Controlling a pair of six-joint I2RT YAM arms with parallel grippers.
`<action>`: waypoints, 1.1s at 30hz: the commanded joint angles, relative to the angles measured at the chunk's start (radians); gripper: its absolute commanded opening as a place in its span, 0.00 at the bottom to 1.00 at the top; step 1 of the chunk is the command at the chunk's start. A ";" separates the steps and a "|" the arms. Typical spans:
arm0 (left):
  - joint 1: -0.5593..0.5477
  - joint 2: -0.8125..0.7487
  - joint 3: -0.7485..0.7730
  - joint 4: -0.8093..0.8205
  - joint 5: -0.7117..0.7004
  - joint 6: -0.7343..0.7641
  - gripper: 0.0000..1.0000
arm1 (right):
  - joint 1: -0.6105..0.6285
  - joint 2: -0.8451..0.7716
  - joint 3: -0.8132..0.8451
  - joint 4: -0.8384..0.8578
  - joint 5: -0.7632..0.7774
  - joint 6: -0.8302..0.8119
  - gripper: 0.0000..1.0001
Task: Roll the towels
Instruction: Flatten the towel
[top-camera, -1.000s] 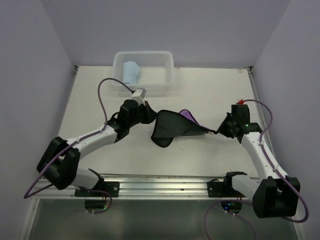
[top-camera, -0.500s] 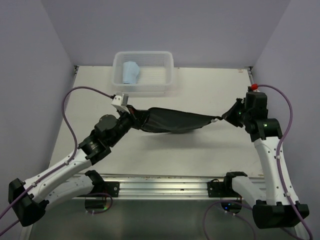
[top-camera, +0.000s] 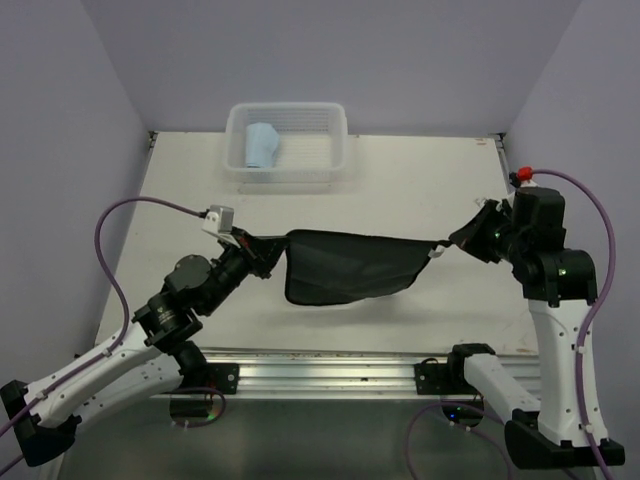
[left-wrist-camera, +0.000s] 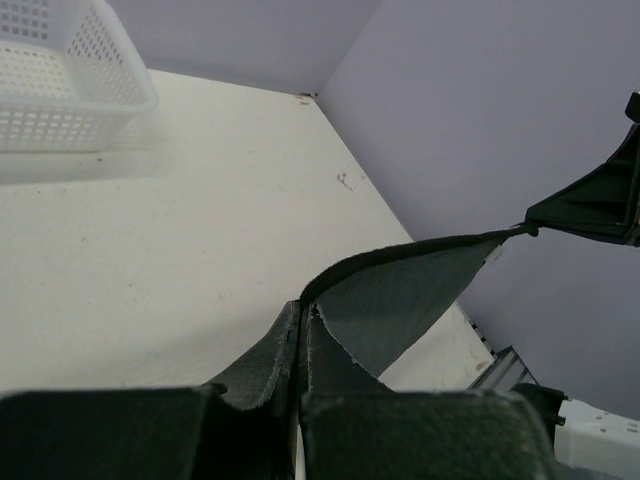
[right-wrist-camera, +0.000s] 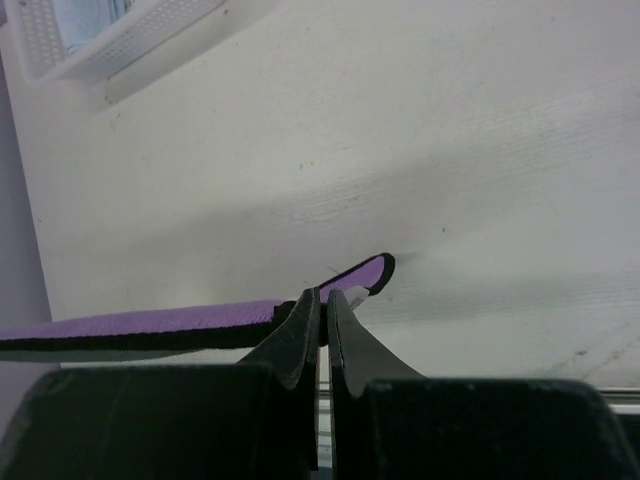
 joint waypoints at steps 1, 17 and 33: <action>-0.013 -0.024 -0.061 0.009 -0.049 -0.062 0.00 | 0.002 0.022 0.008 -0.064 -0.026 -0.050 0.00; -0.015 0.192 -0.042 0.165 -0.307 0.023 0.00 | 0.002 0.280 -0.044 0.285 -0.005 0.033 0.00; 0.174 0.566 0.000 0.478 -0.214 0.144 0.00 | 0.007 0.550 -0.064 0.602 -0.015 0.068 0.00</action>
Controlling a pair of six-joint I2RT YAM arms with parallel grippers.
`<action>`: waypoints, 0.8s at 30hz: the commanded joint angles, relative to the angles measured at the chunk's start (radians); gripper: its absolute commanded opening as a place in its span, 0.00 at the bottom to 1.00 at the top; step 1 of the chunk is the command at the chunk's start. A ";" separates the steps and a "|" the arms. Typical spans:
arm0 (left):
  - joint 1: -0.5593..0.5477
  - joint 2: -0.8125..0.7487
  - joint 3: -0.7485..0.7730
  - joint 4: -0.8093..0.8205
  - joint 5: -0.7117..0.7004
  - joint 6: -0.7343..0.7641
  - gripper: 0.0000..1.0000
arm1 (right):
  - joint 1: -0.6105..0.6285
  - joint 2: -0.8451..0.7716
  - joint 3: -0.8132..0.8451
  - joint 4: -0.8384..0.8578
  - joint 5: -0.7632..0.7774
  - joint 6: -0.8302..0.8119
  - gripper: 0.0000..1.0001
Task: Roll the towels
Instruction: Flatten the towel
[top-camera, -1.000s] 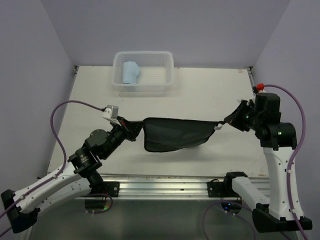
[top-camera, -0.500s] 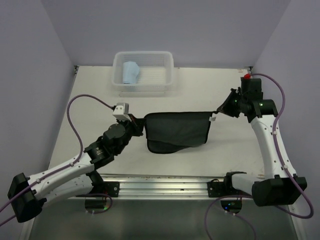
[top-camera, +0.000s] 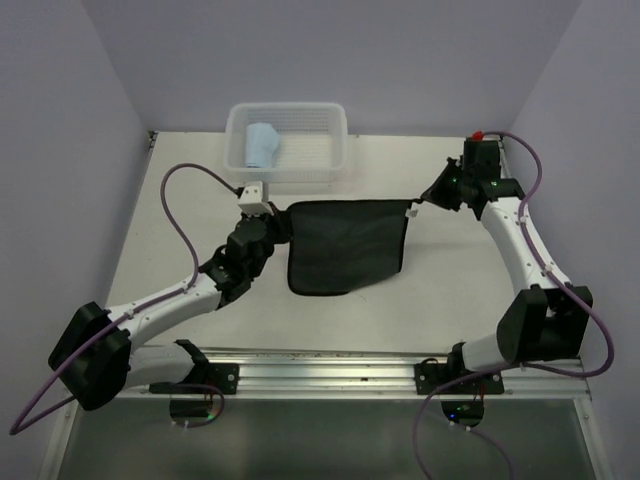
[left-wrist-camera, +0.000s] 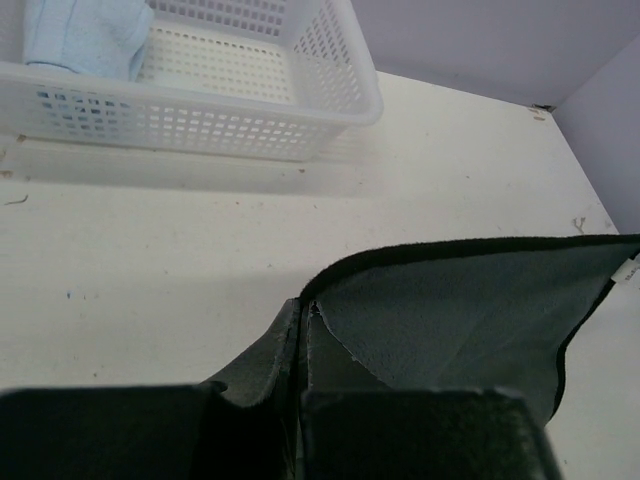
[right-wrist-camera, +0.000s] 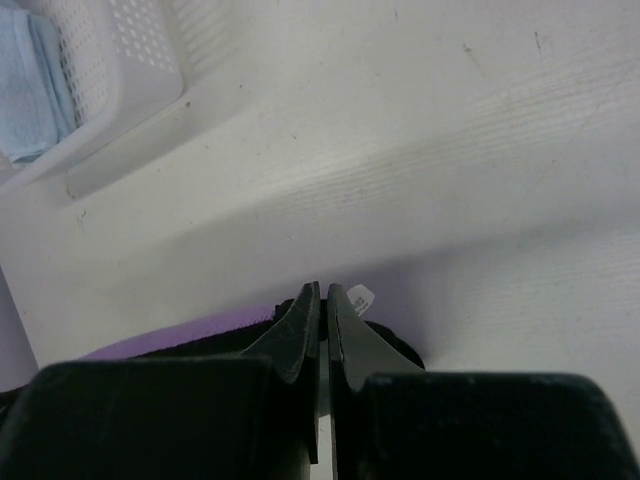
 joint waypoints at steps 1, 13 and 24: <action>0.025 0.044 0.005 0.153 0.004 0.052 0.00 | 0.003 0.032 -0.008 0.136 -0.015 0.025 0.00; 0.042 -0.051 0.010 0.111 0.062 0.042 0.00 | 0.055 -0.087 0.023 0.083 0.004 0.015 0.00; 0.040 -0.356 -0.163 0.096 0.335 -0.046 0.00 | 0.087 -0.489 -0.137 -0.084 -0.014 0.016 0.00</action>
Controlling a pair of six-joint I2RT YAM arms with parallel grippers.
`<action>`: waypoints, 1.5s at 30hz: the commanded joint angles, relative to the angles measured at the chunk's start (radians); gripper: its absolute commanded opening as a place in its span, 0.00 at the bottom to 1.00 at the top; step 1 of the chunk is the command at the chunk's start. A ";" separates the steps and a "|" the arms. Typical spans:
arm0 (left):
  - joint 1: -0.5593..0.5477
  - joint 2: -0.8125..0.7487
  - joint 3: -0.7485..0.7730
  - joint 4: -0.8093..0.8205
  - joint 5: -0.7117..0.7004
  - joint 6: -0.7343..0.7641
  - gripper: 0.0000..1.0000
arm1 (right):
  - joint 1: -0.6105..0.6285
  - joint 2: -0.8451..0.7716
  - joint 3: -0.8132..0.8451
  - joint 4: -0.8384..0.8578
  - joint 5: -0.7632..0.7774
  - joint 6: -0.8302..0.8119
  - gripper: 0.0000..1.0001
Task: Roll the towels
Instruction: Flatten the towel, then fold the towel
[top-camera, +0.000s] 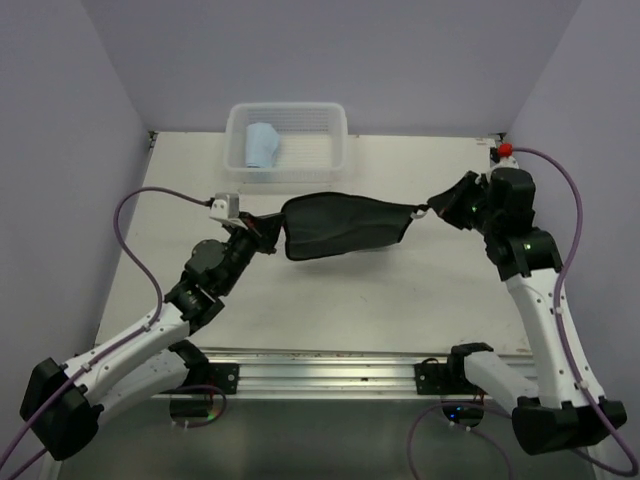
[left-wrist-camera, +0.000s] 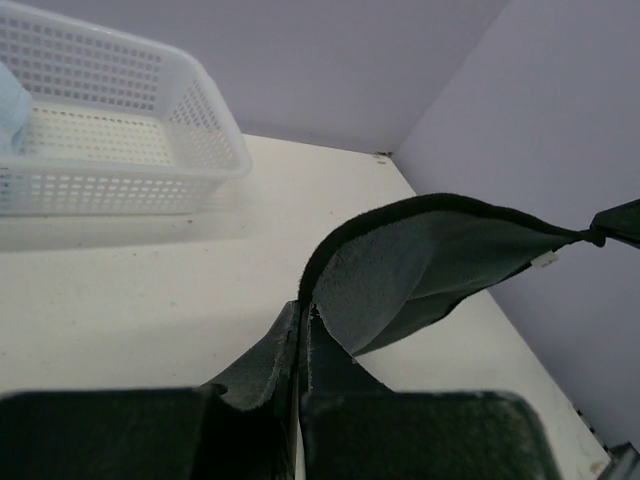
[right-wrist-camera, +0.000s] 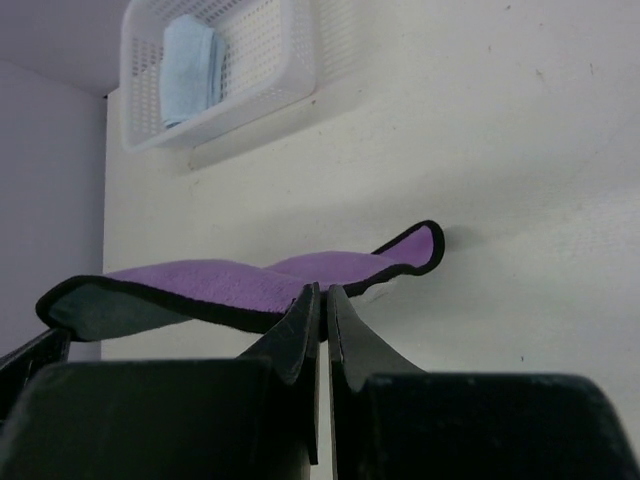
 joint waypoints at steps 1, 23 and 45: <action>0.004 -0.079 -0.059 0.024 0.146 -0.041 0.00 | 0.010 -0.103 -0.029 -0.131 -0.027 -0.013 0.00; 0.014 0.036 -0.168 0.084 -0.031 -0.230 0.00 | 0.010 0.204 -0.075 0.016 0.020 0.055 0.00; 0.069 0.369 -0.292 0.569 0.085 -0.021 0.00 | 0.009 0.361 -0.205 0.221 0.029 -0.071 0.00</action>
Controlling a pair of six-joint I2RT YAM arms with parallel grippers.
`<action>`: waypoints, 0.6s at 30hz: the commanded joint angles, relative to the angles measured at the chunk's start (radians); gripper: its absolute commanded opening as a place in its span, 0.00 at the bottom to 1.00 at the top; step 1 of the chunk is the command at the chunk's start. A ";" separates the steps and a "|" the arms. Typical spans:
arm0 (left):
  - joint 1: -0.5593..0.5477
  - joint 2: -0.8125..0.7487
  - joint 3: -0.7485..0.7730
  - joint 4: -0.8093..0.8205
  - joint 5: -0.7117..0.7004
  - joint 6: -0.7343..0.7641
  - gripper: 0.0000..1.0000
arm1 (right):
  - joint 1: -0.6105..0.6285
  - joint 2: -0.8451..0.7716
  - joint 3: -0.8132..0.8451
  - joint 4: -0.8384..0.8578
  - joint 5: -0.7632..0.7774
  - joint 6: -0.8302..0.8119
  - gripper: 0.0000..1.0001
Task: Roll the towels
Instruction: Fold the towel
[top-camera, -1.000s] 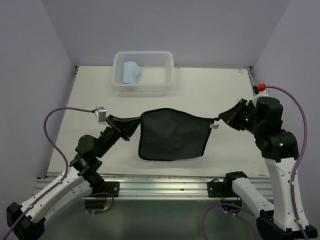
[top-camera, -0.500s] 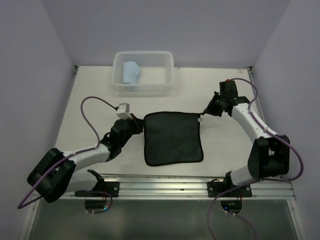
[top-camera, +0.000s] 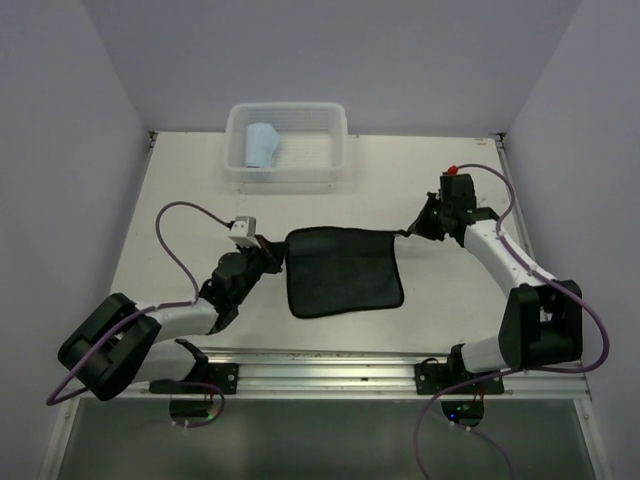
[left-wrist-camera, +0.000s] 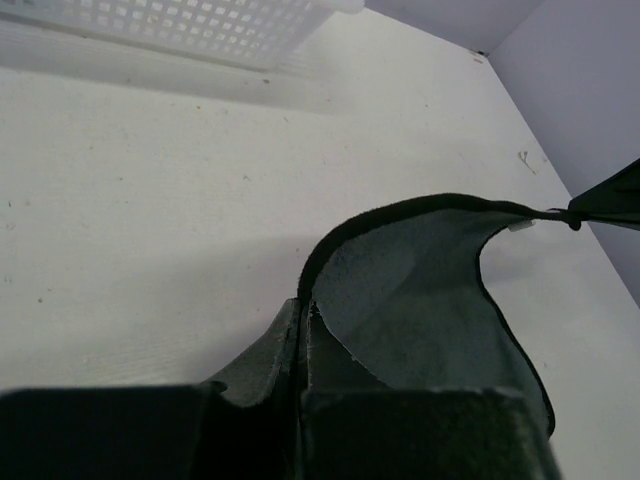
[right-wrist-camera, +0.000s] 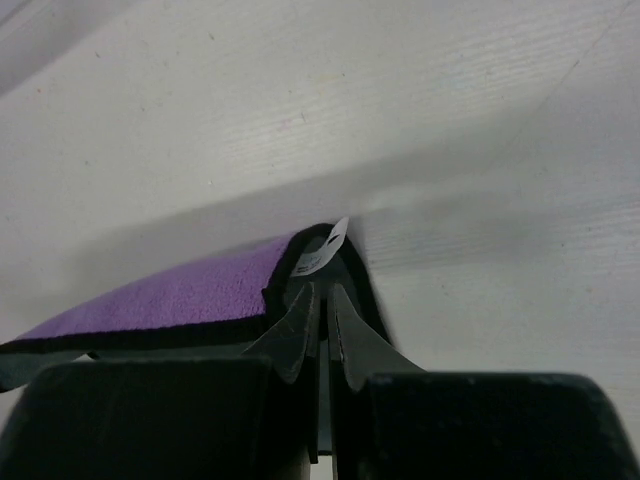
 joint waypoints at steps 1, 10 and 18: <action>0.002 -0.023 -0.049 0.135 0.029 0.047 0.00 | 0.002 -0.062 -0.067 0.037 0.003 -0.033 0.00; -0.005 -0.064 -0.147 0.174 0.084 0.068 0.00 | 0.002 -0.130 -0.170 0.026 0.020 -0.038 0.00; -0.028 -0.133 -0.200 0.146 0.095 0.096 0.01 | 0.001 -0.154 -0.200 -0.023 0.048 -0.032 0.00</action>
